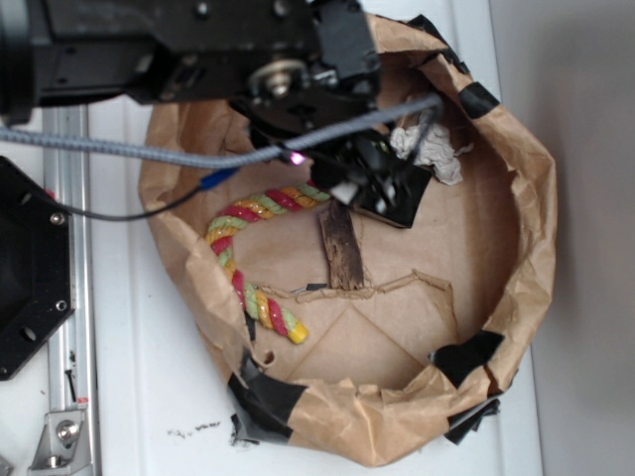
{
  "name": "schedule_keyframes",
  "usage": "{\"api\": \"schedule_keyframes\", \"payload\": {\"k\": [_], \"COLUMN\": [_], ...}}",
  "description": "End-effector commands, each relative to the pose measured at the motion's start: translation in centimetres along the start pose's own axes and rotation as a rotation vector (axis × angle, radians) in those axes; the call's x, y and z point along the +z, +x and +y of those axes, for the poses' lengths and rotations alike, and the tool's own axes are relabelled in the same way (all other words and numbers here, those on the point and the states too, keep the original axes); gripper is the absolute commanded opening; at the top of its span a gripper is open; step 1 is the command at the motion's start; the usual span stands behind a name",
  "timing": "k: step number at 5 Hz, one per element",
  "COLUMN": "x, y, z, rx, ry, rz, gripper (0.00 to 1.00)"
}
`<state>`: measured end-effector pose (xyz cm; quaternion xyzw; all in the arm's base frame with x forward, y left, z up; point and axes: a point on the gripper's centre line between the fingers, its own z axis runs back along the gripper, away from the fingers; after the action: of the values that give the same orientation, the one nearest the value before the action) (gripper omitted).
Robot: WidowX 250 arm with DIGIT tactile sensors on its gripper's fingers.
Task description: Grab the blue ball.
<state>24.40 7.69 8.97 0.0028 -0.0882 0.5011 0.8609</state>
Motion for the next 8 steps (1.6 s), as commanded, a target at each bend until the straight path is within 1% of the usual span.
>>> {"api": "schedule_keyframes", "payload": {"k": [1,2,3,4,6,7,8], "x": [-0.4,-1.7,-2.5,-2.7,-3.1,-4.3,-4.8], "y": [2.0,3.2,3.8,3.8,3.5,3.0,2.0], "z": [3.4,3.6,3.8,4.2,4.5,5.2,5.6], "rx": [0.317,0.421,0.486,0.502,0.502,0.493,0.454], "ry": [0.066,0.068,0.096,0.095,0.100,0.145,0.162], "rz": [-0.182,-0.228,-0.252,-0.241,-0.254,-0.216,-0.184], "gripper": [1.00,1.00,1.00,1.00,1.00,1.00,1.00]}}
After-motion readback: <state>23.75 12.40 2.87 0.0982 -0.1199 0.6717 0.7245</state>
